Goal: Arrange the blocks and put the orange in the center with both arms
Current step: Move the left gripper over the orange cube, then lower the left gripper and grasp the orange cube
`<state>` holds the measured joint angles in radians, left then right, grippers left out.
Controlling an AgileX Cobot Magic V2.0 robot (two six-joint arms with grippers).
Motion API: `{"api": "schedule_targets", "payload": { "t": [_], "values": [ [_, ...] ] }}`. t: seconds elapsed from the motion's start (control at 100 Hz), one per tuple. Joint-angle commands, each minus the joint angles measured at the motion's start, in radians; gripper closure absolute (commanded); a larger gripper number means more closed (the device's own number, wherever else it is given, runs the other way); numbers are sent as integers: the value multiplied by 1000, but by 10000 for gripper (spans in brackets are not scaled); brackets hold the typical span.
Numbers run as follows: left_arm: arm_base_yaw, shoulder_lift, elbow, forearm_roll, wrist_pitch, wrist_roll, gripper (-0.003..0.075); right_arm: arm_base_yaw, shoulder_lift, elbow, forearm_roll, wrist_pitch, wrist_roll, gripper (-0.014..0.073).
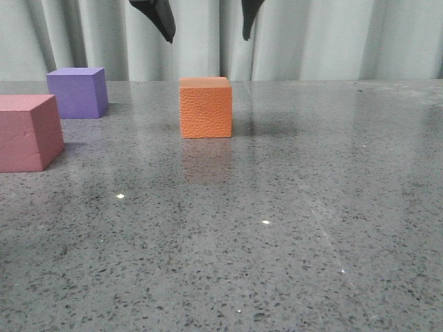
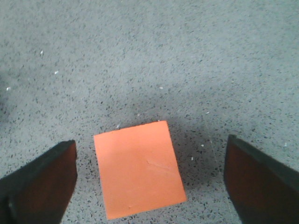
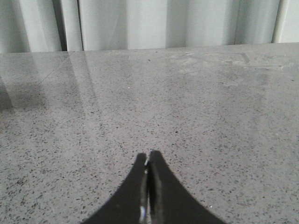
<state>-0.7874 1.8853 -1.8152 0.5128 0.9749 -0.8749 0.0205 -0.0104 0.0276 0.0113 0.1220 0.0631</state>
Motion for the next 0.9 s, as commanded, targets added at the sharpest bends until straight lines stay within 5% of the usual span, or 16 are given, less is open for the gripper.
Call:
{"api": "schedule_targets", "payload": {
  "t": [0.0, 0.89],
  "values": [
    [-3, -40, -34, 48, -16, -28, 122, -6, -20, -14, 1, -88, -9, 661],
    [1, 83, -32, 60, 3, -96, 122, -6, -20, -14, 1, -88, -9, 661]
  ]
}}
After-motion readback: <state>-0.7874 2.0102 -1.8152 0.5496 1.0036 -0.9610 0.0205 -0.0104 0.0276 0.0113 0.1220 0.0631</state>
